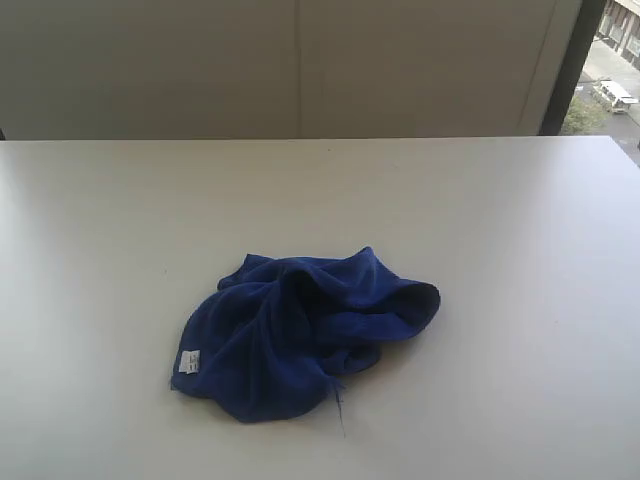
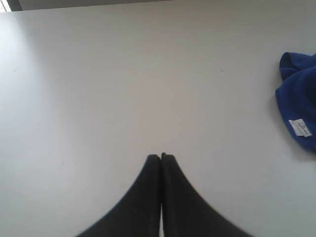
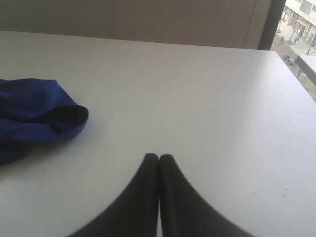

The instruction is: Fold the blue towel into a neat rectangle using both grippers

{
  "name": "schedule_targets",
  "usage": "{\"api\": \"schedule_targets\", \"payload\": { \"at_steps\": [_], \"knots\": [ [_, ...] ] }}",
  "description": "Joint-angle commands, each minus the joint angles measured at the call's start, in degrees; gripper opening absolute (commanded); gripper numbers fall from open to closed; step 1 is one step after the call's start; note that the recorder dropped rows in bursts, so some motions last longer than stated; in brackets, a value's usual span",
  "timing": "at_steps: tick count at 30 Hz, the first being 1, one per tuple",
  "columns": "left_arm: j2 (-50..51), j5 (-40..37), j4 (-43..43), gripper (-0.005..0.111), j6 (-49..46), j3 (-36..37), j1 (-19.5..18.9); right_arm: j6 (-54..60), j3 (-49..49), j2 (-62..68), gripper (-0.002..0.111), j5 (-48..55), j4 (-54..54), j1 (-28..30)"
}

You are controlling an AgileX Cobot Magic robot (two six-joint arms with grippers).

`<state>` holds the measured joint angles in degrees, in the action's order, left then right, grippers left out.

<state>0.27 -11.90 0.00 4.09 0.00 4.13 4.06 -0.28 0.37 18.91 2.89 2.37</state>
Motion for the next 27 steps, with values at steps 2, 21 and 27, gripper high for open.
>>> {"api": "schedule_targets", "payload": {
  "at_steps": [2, 21, 27],
  "knots": [
    [-0.27, 0.23, 0.33, 0.000, -0.11, 0.00, -0.05, 0.10, 0.28, -0.37, 0.000, -0.76, 0.21, 0.49],
    [5.45, 41.16, 24.05, 0.000, 41.49, -1.69, -0.05, 0.10, 0.28, -0.37, 0.000, -0.76, 0.21, 0.49],
    [24.07, 42.81, 58.31, 0.000, 65.60, -13.91, -0.05, 0.10, 0.28, -0.37, 0.000, -0.76, 0.21, 0.49]
  ]
}}
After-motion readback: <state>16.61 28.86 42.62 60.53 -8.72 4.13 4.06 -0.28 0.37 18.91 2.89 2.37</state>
